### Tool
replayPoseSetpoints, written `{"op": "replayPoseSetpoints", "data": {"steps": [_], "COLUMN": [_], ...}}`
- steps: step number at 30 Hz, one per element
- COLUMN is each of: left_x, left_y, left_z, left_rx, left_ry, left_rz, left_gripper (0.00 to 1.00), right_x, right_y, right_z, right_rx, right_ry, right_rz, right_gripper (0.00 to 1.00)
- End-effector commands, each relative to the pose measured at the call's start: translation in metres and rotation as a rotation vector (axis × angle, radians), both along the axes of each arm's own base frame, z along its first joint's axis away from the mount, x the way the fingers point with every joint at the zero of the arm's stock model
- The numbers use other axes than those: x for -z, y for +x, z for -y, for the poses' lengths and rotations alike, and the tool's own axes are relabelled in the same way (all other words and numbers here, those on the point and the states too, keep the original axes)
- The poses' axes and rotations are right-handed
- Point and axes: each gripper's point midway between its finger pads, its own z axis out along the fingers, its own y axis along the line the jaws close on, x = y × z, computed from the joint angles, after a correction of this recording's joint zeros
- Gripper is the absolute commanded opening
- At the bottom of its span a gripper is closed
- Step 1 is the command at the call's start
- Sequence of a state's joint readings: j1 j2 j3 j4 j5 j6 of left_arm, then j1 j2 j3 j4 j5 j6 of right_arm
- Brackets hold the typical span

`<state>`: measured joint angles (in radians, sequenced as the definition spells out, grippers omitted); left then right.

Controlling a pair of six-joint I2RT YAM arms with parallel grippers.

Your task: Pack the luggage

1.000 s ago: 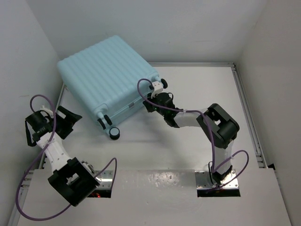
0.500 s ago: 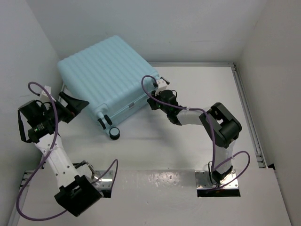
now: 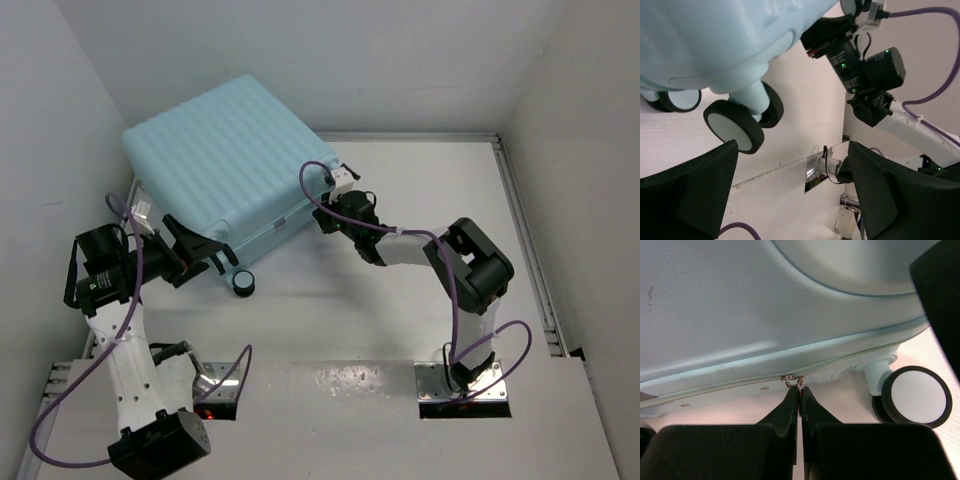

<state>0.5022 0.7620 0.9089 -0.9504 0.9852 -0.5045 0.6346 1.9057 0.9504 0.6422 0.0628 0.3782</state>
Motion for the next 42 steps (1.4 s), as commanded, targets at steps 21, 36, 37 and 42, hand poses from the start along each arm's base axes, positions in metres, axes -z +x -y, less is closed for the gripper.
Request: {"op": "replayPoseSetpoints", "data": {"steps": [21,36,37,42], "left_x": [0.017,0.010,0.011,0.037], "left_y": [0.055,0.091,0.096,0.107], "left_z": [-0.012,0.047,0.046,0.027], "left_rx": [-0.082,0.062,0.044,-0.064], "left_ry": [-0.071,-0.069,-0.052,0.033], "left_rz": [-0.049,-0.071,-0.073,-0.181], "left_gripper": [0.90,0.78,0.69,0.38], "right_x": [0.003,0.006,0.005,0.006], "right_y": [0.012,0.013,0.014,0.014], "right_z": [0.008,-0.002,-0.002,0.004], "right_rx": [0.030,0.022,0.024,0.030], "right_ry": [-0.030,-0.040,-0.041,-0.038], "right_rz": [0.019,0.020,0.024,0.020], "right_gripper": [0.00,0.00,0.00,0.00]}}
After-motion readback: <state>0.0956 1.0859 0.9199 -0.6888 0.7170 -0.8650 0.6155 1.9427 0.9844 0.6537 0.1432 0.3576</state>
